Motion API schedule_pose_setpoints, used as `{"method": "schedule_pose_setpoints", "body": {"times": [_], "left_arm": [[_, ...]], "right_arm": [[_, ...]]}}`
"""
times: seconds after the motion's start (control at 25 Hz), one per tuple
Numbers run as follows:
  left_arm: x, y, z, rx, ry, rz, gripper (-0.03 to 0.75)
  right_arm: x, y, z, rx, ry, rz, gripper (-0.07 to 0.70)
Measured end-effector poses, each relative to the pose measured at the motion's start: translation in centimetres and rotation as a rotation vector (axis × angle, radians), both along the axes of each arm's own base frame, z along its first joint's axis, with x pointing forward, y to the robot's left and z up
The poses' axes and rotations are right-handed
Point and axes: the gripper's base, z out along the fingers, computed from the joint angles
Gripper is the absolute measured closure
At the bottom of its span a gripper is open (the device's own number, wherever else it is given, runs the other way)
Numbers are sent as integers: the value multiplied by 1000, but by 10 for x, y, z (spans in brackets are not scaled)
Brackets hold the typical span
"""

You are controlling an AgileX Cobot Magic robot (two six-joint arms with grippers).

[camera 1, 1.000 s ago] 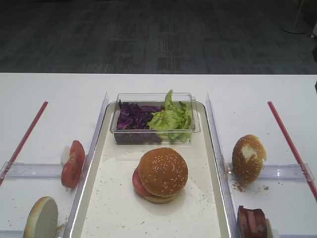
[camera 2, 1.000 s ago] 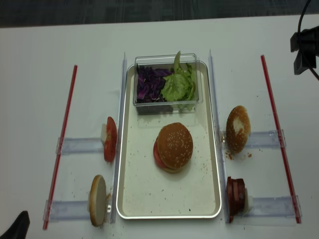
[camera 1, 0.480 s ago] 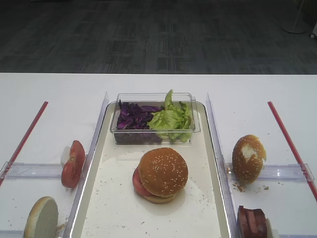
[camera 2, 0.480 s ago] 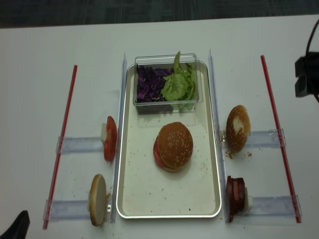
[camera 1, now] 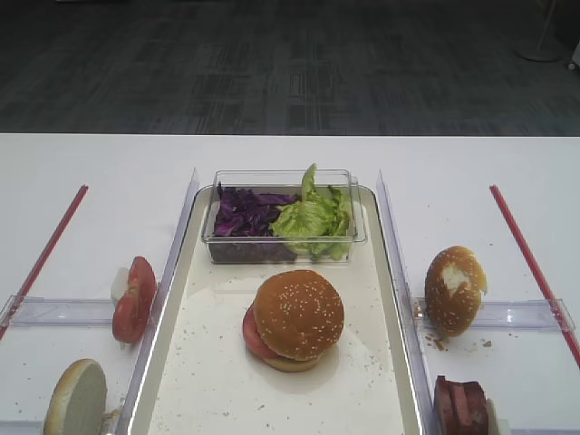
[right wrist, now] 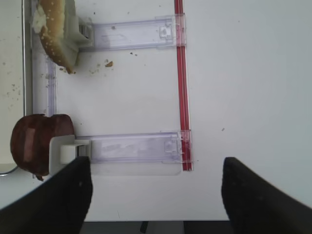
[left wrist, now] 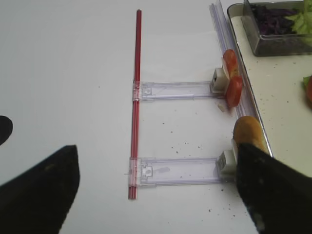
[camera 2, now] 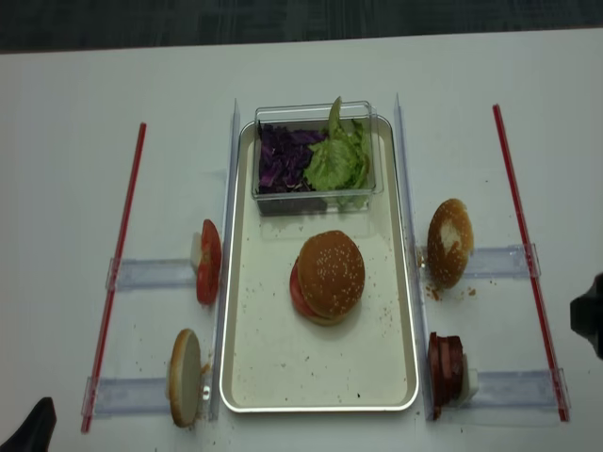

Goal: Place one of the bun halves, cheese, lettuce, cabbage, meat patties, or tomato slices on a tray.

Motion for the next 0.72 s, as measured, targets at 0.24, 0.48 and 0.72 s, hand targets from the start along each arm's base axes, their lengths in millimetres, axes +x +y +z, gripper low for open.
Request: {"method": "schedule_pose_setpoints", "body": {"times": [0.24,0.48,0.72], "left_arm": [[0,0,0,4,0,3,118],[0,0,0,4,0,3,118],[0,0,0,0,0,0,118]], "right_arm": [[-41,2,2,-47,-140,6,62],[-78,4,1,-108,-339,-1,93],[-109,7,3,-136,-550,-7,95]]}}
